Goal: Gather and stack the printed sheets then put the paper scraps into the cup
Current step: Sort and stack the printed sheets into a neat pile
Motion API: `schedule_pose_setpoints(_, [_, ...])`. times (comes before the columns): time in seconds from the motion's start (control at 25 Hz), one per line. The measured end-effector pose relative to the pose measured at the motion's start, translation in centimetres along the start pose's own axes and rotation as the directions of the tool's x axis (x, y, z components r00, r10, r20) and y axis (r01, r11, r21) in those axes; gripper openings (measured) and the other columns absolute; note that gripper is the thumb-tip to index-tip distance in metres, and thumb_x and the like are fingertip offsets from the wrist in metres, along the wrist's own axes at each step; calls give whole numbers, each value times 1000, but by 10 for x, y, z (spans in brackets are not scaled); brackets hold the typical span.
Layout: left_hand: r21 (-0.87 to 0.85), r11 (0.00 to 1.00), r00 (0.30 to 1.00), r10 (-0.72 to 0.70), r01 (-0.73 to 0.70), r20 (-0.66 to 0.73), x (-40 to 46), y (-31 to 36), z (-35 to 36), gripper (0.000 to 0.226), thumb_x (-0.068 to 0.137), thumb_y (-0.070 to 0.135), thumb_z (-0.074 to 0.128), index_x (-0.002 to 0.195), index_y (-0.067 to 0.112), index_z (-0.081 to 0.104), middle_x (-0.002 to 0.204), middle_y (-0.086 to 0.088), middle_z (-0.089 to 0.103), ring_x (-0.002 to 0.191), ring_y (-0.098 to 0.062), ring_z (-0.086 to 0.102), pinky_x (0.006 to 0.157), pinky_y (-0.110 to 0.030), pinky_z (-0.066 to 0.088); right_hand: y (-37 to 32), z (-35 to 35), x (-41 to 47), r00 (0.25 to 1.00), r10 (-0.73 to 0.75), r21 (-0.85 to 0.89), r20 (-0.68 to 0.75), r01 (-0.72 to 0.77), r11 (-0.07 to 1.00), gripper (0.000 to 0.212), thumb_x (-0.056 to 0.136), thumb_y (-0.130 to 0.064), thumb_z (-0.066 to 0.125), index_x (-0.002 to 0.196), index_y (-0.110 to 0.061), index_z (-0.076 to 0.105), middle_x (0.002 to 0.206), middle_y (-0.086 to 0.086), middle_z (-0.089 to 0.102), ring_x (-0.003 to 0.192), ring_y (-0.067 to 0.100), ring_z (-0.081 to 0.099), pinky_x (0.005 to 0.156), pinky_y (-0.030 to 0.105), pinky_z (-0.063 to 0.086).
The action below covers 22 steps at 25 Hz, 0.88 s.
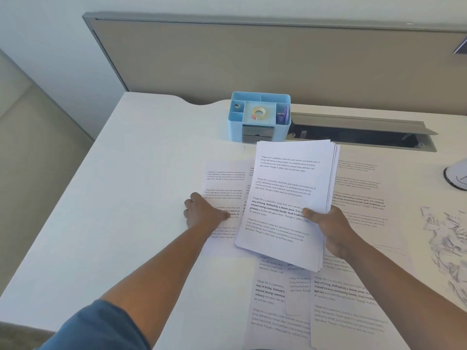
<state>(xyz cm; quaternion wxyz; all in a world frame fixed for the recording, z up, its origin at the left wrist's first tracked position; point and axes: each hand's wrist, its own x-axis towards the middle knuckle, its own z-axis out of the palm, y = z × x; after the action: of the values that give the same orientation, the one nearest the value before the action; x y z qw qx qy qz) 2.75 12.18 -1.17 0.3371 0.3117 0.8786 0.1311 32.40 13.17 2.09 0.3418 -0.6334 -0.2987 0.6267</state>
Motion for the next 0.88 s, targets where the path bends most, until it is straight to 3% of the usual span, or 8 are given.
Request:
schedule_pose_setpoints(0.28, [53, 999, 1000, -3, 2, 11, 3, 3, 4, 86, 61, 39, 95, 130, 21, 47, 129, -1, 37, 123, -29, 38, 100, -46, 47, 3, -8, 2, 999, 19, 10, -27, -19, 1000, 16, 93, -3, 71, 98, -18, 73, 89, -6, 78, 86, 18, 72, 70, 32, 54])
schedule_pose_setpoints(0.4, [36, 995, 996, 90, -90, -1, -4, 5, 12, 85, 68, 38, 90, 138, 26, 45, 140, 0, 33, 130, -28, 34, 105, -43, 38, 4, -10, 3, 999, 28, 12, -29, -28, 1000, 16, 93, -3, 70, 97, -18, 73, 85, -8, 79, 85, 18, 72, 68, 32, 53])
schedule_pose_setpoints(0.56, [116, 960, 967, 256, -256, 12, -19, 9, 30, 70, 77, 62, 77, 134, 30, 52, 149, 3, 29, 139, -26, 27, 112, -43, 29, 6, -11, 8, 998, 46, 8, -34, -46, 999, 15, 93, -3, 71, 97, -18, 73, 93, -3, 78, 89, 21, 71, 73, 34, 54])
schedule_pose_setpoints(0.72, [155, 932, 944, 329, -327, 18, -27, 12, 39, 62, 80, 62, 75, 124, 25, 54, 136, 3, 41, 128, -25, 36, 105, -40, 33, 7, -12, 13, 998, 57, -3, -27, -57, 998, 14, 93, -4, 71, 98, -18, 72, 93, -3, 77, 90, 22, 71, 72, 34, 54])
schedule_pose_setpoints(0.88, [122, 942, 949, 314, -313, 11, -27, 16, 40, 49, 88, 54, 72, 120, 21, 57, 126, 3, 52, 123, -26, 44, 102, -40, 40, 9, -14, 18, 996, 81, 1, -23, -81, 997, 14, 93, -5, 71, 101, -17, 72, 90, -4, 78, 85, 20, 73, 65, 33, 54])
